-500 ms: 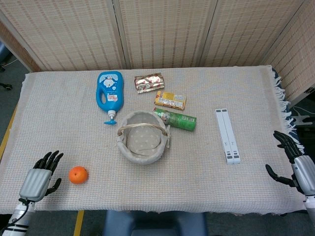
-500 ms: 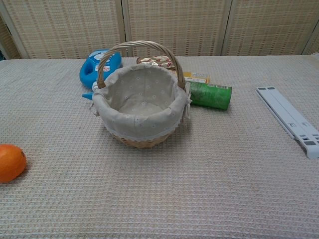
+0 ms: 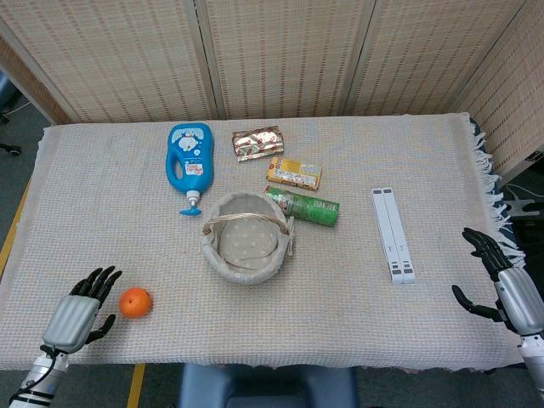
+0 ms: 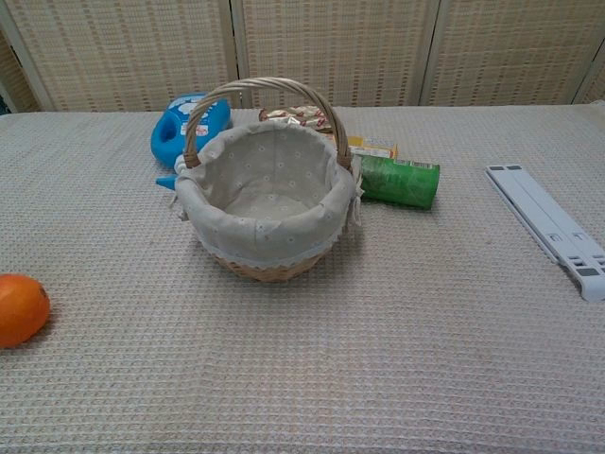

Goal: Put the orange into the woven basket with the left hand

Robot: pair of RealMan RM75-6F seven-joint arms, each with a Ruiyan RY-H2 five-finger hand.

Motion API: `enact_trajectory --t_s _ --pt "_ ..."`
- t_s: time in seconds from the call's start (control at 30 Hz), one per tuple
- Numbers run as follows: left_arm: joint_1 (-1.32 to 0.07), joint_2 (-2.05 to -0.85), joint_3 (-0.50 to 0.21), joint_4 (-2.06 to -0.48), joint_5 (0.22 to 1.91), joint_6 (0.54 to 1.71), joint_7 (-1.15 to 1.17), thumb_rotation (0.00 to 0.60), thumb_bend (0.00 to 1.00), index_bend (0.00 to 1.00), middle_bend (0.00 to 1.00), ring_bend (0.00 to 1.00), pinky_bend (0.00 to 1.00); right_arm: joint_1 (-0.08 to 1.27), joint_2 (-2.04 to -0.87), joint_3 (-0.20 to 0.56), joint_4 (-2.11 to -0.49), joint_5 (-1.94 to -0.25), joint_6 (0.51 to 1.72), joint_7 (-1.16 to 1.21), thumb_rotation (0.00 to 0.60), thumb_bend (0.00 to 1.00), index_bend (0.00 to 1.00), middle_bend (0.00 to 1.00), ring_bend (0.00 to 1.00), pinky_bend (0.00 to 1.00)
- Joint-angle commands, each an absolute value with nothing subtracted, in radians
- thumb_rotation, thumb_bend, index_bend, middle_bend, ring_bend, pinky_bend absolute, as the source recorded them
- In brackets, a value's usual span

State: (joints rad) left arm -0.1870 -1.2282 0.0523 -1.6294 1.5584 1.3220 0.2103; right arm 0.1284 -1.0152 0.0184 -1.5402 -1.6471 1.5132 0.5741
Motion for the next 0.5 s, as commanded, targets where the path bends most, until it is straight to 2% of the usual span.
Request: enact_trajectory --t_s 0.03,0.5 --pt "-0.21 -1.261 0.051 -1.628 1.571 1.294 0.229 0.6 0.38 0.0 0.0 0.0 0.19 0.135 -1.018 0.019 -1.543 -1.644 1.501 0.567 0.6 0.26 0.0 0.02 0.0 0.25" --pt "-0.281 -1.375 0.008 -1.585 1.472 1.167 0.257 0.6 0.38 0.0 0.0 0.0 0.19 0.145 -1.003 0.009 -1.533 -1.654 1.493 0.607 0.6 0.26 0.0 0.02 0.0 0.24"
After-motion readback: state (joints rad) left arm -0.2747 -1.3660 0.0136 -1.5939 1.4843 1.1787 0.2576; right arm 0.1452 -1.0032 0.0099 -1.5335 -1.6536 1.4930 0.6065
